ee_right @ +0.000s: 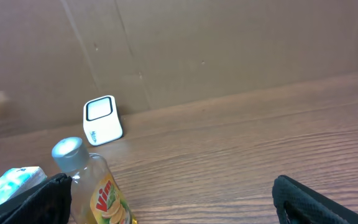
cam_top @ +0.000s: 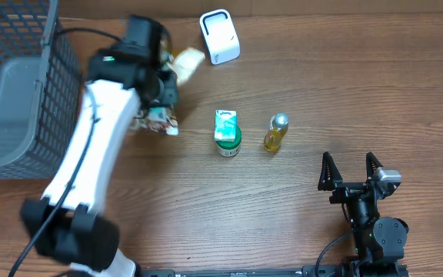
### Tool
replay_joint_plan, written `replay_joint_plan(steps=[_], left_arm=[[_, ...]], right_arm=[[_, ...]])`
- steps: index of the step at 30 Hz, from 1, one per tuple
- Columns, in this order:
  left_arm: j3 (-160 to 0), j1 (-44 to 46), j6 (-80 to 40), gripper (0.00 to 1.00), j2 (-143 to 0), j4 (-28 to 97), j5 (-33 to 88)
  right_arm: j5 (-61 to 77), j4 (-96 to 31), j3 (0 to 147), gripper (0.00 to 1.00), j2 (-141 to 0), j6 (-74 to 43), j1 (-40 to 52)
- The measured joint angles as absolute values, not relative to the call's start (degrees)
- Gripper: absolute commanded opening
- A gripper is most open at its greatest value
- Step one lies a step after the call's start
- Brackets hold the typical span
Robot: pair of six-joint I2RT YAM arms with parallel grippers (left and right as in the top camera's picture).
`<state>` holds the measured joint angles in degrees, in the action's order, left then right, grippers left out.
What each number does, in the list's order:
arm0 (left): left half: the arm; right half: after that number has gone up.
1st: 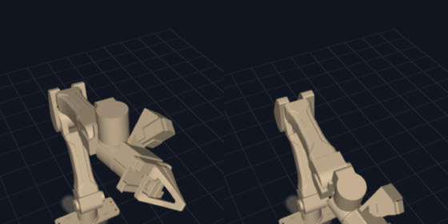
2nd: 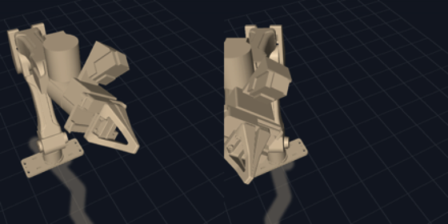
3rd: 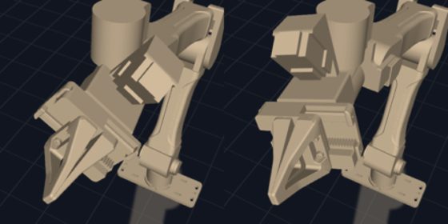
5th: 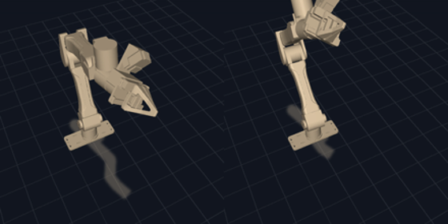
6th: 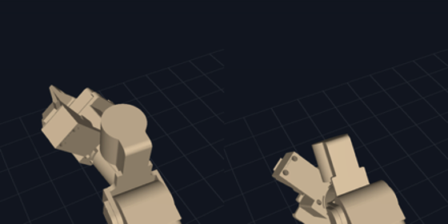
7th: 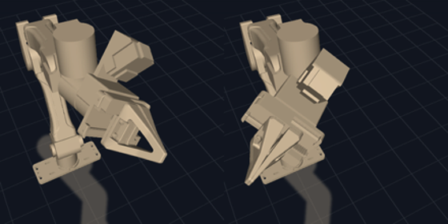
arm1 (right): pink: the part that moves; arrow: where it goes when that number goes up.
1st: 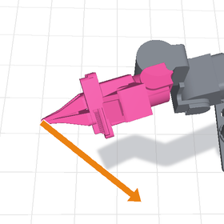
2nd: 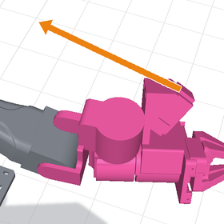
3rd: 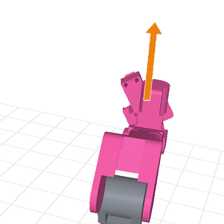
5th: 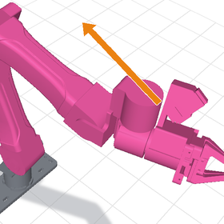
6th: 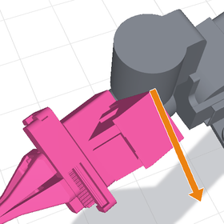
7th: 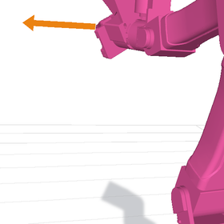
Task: Scan the item barcode
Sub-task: 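Lift the wipes packet and carry it toward the scanner, then lower the wipes packet onto the table left of Kleenex, release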
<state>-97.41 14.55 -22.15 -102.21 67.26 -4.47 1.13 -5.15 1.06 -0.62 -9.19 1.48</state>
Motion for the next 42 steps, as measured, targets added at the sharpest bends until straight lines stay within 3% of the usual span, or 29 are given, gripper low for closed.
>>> replay_joint_plan(steps=[3, 14, 19, 23, 25, 32, 42], left_arm=[[-94.78, 16.34, -26.63, 0.06, -106.0, 66.72, -6.79], [-87.66, 18.5, -34.94, 0.13, -115.37, 60.05, -9.3], [-87.55, 18.79, -35.68, 0.3, -117.73, 59.55, -9.54], [-87.55, 18.79, -36.01, 0.71, -118.04, 59.57, -9.69], [-87.53, 18.79, -36.12, 0.81, -118.04, 59.7, -9.69], [-87.55, 18.79, -34.76, 0.94, -118.04, 60.14, -8.51], [-101.19, 18.7, -29.43, 1.0, -118.26, 71.33, -7.99]], right_arm=[[1.1, -5.15, 1.06, 1.0, -0.62, -9.15, 1.5], [1.13, -5.13, 1.06, 1.0, -0.62, -9.15, 1.5], [1.13, -5.13, 1.06, 1.0, -0.62, -9.17, 1.48], [1.13, -5.13, 1.06, 1.0, -0.62, -9.19, 1.5], [1.13, -5.15, 1.06, 1.0, -0.62, -9.17, 1.48], [1.13, -5.17, 1.06, 1.0, -0.62, -9.17, 1.48], [1.1, -5.15, 1.06, 1.0, -0.62, -9.15, 1.48]])
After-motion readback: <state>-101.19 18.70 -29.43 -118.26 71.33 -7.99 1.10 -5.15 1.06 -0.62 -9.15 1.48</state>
